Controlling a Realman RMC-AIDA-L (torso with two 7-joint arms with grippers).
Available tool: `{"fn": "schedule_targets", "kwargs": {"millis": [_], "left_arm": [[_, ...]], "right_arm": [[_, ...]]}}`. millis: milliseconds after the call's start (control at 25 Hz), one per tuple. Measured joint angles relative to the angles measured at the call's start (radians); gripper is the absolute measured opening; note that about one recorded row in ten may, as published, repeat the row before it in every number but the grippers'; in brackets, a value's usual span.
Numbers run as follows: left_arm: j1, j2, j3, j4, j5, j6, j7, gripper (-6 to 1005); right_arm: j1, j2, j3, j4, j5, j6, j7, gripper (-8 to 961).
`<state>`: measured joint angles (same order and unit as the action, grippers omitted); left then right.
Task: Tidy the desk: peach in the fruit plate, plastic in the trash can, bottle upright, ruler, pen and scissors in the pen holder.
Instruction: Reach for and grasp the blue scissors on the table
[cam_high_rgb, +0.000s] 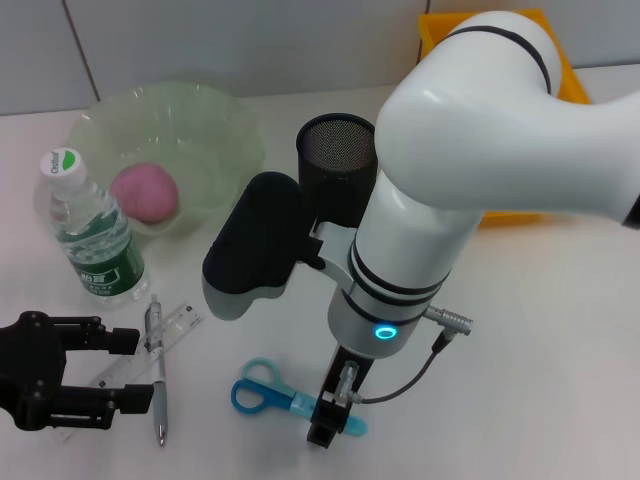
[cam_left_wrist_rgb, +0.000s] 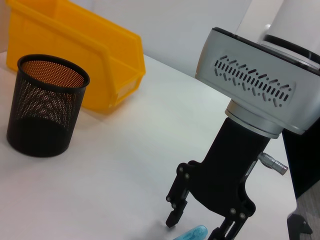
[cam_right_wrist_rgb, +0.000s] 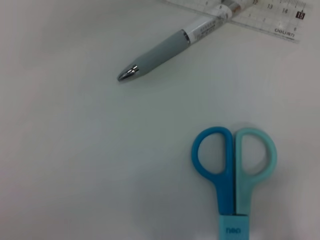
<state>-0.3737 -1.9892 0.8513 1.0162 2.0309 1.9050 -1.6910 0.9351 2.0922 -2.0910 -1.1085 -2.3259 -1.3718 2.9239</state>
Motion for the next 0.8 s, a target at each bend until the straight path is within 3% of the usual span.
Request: {"fn": "schedule_targets", "kwargs": {"millis": [800], "left_arm": [[-0.001,0.001,0.000,0.001,0.000,0.002,0.001,757]], "right_arm": [[0.001,0.000,-0.015,-0.007,-0.017,0.002,0.024,532]]}}
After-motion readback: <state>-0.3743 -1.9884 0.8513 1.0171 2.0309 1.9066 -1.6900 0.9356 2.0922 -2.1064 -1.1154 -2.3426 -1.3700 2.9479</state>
